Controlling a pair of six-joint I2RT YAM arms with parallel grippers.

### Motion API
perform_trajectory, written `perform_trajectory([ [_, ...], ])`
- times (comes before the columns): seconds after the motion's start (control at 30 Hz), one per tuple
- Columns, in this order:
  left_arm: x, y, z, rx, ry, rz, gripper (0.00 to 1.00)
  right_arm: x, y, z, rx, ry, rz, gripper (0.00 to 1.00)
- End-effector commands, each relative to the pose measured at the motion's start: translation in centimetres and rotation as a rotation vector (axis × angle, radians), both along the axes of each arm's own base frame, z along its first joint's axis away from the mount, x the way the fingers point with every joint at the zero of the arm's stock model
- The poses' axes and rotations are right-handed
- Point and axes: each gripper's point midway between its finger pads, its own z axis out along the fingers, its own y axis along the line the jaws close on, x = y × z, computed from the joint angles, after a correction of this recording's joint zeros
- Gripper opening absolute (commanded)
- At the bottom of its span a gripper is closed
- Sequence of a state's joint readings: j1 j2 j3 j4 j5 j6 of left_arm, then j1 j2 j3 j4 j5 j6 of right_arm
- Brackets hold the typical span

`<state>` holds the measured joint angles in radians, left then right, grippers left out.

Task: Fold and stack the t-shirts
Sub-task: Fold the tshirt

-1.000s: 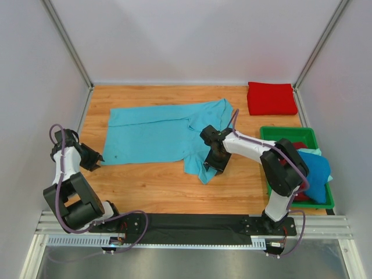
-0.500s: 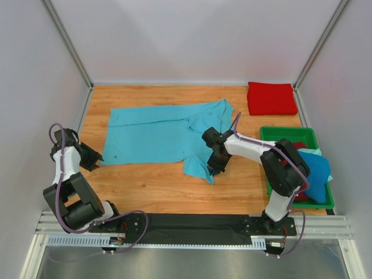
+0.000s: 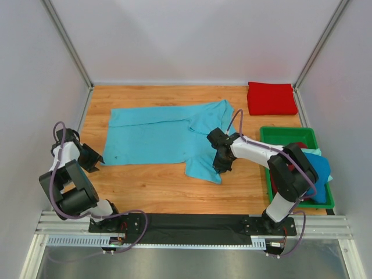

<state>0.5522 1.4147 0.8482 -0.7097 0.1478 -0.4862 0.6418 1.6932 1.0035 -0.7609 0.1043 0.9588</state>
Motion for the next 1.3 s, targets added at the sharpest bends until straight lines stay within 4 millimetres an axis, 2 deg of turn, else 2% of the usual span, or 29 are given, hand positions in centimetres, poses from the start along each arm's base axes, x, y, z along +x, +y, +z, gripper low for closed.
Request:
perform_trajectory([
  [0.0,2.3,1.2,0.8,0.017,-0.076,-0.03,0.48,1.2,-1.5,0.4,-0.058,-0.08,0.061,0.0],
  [0.13,3.2,1.2,-0.5,-0.021,-0.063,-0.014,0.48,1.2,-1.4,0.5,-0.044,-0.087,0.074,0.0],
  [0.3,4.5,1.8,-1.0,-0.029,-0.078,-0.005,0.48,0.9,-1.2,0.4,-0.027,-0.082,0.082,0.0],
  [0.53,3.8,2.1,-2.9,-0.036,0.004,0.017,0.45,1.0,-1.3,1.0,-0.027,-0.091,0.081,0.0],
  [0.7,3.1,1.8,-3.8,-0.052,0.042,0.027,0.34,0.8,-1.9,1.5,-0.045,-0.097,0.08,0.0],
  [0.8,2.2,1.6,-4.0,-0.056,0.074,0.032,0.19,0.7,-2.0,1.8,-0.05,-0.098,0.079,0.01],
  [0.83,2.0,1.6,-4.0,-0.054,0.08,0.033,0.07,0.8,-2.2,1.9,-0.062,-0.102,0.08,0.0],
  [0.87,1.7,1.6,-3.9,-0.049,0.094,0.033,0.01,0.7,-2.5,2.0,-0.071,-0.1,0.079,0.0],
  [0.9,1.6,1.6,-3.5,-0.038,0.09,0.035,0.0,0.7,-2.6,2.1,-0.075,-0.104,0.081,0.0],
  [1.17,-0.9,1.1,-0.8,0.023,0.078,0.09,0.0,-1.4,-5.1,2.7,-0.122,-0.103,0.116,0.0],
  [1.27,-1.0,0.6,0.1,0.02,0.036,0.096,0.0,-1.8,-5.8,3.3,-0.125,-0.114,0.135,0.0],
])
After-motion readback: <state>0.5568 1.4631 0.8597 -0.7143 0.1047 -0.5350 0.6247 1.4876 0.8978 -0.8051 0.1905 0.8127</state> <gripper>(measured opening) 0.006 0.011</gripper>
